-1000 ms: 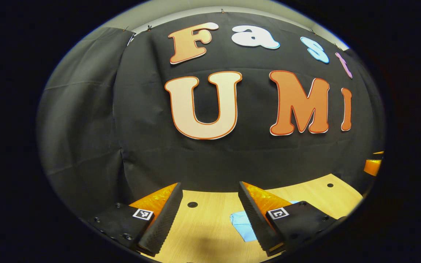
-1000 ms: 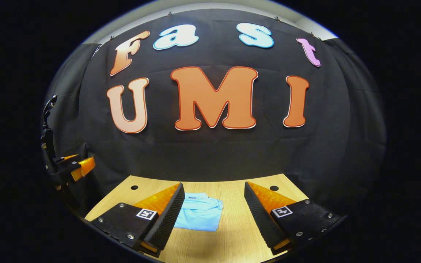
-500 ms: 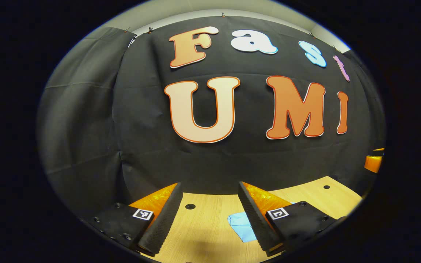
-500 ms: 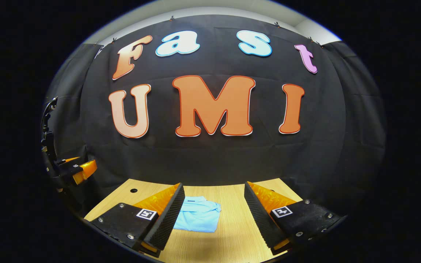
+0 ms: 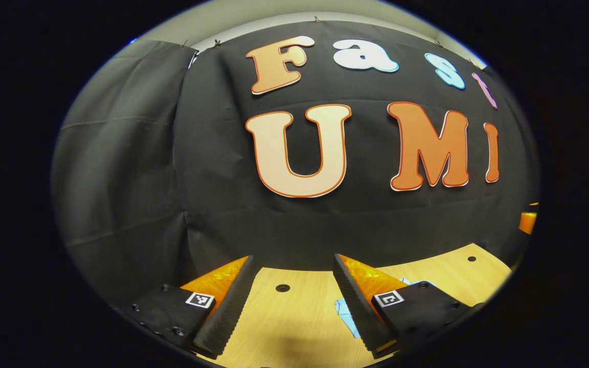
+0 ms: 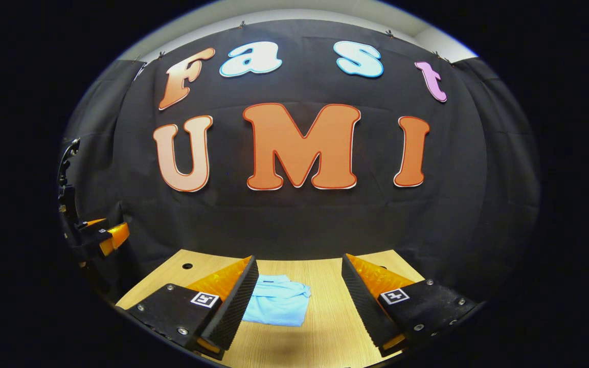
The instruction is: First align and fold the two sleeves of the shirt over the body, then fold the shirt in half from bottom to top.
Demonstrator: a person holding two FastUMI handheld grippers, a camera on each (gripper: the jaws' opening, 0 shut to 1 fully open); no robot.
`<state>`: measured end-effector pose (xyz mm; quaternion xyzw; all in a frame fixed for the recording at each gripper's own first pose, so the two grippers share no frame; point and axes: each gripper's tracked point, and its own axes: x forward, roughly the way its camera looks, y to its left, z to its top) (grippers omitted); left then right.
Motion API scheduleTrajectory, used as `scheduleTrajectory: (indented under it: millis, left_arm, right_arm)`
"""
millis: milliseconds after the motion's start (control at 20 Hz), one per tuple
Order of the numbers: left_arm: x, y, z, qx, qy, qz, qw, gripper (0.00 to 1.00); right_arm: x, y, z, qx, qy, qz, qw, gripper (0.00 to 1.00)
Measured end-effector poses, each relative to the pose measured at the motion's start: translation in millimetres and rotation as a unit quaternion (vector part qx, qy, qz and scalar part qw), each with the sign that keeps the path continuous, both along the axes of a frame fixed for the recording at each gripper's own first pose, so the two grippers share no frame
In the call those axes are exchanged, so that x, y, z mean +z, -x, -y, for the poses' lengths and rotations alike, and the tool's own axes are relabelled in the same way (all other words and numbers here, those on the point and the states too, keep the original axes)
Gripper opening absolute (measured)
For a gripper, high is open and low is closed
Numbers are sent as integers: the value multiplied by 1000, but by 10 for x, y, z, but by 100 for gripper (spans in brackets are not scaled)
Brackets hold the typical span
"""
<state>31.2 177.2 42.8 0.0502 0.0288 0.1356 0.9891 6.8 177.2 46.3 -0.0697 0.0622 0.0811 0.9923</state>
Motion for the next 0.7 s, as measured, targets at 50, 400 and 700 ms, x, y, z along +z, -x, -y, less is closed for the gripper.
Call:
scheduleTrajectory:
  millis: [50,400,700]
  left_arm:
    - [31,2,22,-1,3,7,1000,97]
    - [10,15,-19,4,4,5,1000,97]
    - [35,25,-46,8,-1,6,1000,97]
  right_arm:
    - [4,-8,11,-1,0,0,1000,99]
    - [-25,-90,131,-15,-9,5,1000,99]
    - [-74,-128,144,-13,5,5,1000,99]
